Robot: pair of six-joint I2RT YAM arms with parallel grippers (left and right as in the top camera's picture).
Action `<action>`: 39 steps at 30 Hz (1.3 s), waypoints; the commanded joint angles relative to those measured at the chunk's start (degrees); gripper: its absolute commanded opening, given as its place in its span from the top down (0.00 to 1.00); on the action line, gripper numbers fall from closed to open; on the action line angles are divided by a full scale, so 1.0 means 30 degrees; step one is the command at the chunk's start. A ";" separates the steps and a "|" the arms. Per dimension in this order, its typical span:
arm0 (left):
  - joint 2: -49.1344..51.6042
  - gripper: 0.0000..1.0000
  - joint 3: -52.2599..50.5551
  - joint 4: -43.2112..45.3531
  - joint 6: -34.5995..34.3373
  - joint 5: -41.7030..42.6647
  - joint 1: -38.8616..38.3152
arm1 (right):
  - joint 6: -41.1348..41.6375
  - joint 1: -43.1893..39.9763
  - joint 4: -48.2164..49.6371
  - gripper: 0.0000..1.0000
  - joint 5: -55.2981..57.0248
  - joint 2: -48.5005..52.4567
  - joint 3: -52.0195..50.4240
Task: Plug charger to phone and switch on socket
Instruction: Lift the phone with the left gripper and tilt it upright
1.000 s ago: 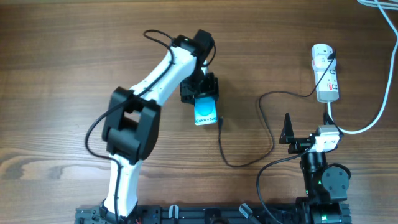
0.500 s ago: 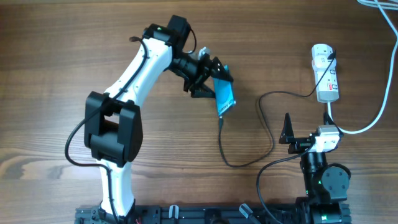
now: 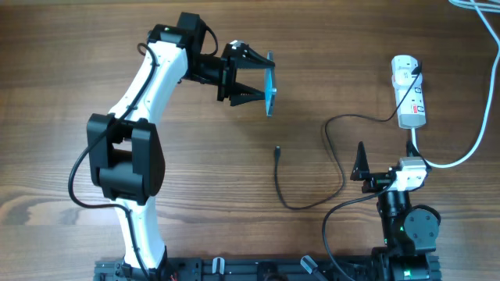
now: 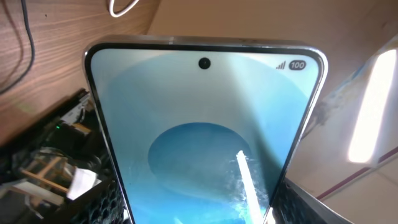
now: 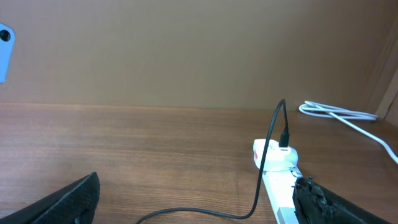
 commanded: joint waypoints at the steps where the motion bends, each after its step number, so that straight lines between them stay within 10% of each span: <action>1: -0.0699 0.30 0.0423 -0.0066 -0.1690 0.1304 0.0109 | -0.0007 -0.0080 0.0095 0.00 0.0313 -0.0168 -0.0029; 39: -0.0714 0.32 0.0423 -0.0138 -0.3497 0.1311 0.1734 | -0.0015 -0.0080 0.0102 0.00 0.0313 -0.0168 -0.0029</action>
